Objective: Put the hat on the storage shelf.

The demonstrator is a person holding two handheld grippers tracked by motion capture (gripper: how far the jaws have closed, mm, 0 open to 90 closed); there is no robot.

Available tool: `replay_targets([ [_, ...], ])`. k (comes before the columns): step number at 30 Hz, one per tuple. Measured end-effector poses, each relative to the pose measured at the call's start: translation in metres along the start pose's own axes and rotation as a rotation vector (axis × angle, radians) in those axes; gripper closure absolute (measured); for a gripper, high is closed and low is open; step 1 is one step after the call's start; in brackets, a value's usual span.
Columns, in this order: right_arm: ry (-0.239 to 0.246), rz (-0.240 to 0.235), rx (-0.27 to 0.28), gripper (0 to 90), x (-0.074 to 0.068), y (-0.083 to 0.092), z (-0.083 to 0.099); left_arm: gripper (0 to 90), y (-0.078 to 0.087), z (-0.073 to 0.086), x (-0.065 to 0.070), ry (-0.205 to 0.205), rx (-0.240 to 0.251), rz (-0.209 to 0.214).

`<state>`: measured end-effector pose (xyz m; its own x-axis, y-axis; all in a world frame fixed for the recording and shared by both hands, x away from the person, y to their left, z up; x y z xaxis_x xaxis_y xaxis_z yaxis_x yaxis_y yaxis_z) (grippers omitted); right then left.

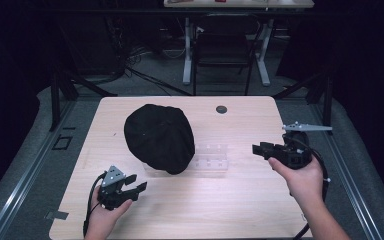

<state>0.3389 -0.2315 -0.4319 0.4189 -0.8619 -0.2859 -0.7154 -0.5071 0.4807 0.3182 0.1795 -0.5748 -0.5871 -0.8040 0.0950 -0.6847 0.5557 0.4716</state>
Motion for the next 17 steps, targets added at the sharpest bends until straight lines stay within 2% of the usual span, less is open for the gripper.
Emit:
replay_targets([
  [5, 0.017, 0.022, 0.001, 60.8, 0.005, -0.002, 0.022, 49.2, -0.001, 0.003, -0.002, 0.014, -0.002, -0.009],
  [8, 0.034, 0.033, 0.009, 60.3, 0.008, -0.001, 0.031, 49.8, 0.0, 0.004, -0.004, 0.009, 0.004, -0.018],
  [11, 0.065, 0.033, 0.036, 57.1, 0.009, -0.001, 0.041, 49.7, 0.0, 0.004, -0.007, 0.024, 0.012, -0.03],
  [12, 0.096, 0.047, 0.047, 54.3, 0.012, -0.001, 0.048, 49.1, 0.0, 0.004, -0.007, 0.024, 0.012, -0.03],
  [17, 0.134, 0.067, 0.095, 50.2, 0.018, -0.002, 0.062, 46.2, 0.0, 0.003, -0.008, 0.046, 0.027, -0.038],
])
Point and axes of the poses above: each handheld gripper's, and its own axes: y roughly backward along the jaws, z roughly out of its underside, x roughly to its right, the point moved 6 cm from there along -y, roughly forward along the jaws, and after that the axes turned 8 degrees about x, right-handed, at the moved point
